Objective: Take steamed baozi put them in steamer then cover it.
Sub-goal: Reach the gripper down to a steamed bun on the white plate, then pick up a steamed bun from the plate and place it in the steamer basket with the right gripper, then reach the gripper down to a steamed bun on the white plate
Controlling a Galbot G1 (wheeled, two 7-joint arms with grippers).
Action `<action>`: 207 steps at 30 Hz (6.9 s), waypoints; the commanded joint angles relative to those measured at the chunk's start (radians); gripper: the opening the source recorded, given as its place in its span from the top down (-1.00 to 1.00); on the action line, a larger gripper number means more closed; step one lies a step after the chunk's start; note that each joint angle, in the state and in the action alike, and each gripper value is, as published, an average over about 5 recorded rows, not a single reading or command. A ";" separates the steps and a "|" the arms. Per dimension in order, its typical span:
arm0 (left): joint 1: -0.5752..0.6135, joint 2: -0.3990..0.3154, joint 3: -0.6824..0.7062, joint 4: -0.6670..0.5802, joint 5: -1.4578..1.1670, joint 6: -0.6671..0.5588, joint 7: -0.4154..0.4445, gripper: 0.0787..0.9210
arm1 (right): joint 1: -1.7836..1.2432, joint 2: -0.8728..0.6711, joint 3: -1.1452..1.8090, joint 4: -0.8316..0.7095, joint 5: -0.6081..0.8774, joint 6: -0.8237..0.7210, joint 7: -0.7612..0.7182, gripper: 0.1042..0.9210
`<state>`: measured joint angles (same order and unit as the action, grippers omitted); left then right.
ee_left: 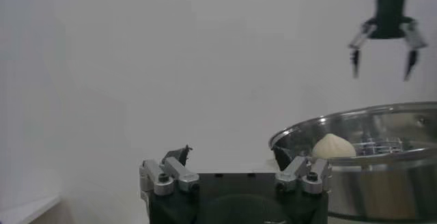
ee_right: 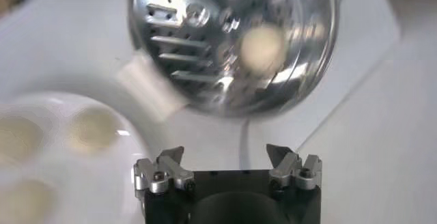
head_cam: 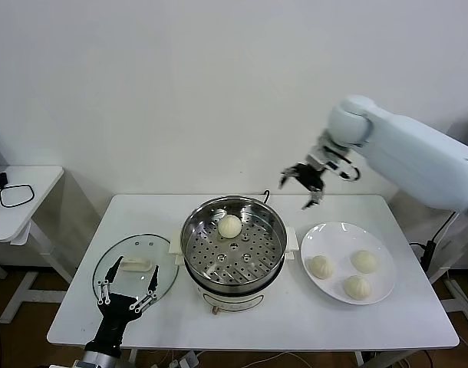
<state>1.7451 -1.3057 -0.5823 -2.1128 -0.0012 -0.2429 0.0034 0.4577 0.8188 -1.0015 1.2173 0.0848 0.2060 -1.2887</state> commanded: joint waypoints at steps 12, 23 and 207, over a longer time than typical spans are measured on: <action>-0.009 -0.005 0.000 0.006 0.001 0.005 -0.003 -0.77 | -0.260 -0.179 -0.091 -0.029 0.158 -0.278 0.134 -0.76; -0.008 -0.007 -0.009 0.016 0.000 0.001 -0.006 -0.77 | -0.379 -0.087 -0.031 -0.094 0.110 -0.274 0.174 -0.76; -0.030 -0.013 0.015 -0.004 0.012 0.041 -0.051 -0.77 | -0.208 -0.183 -0.068 0.027 -0.049 -0.153 0.030 -0.28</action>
<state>1.7158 -1.3199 -0.5680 -2.1156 0.0109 -0.2037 -0.0473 0.1226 0.6337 -1.0519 1.2003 0.0048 0.0221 -1.2403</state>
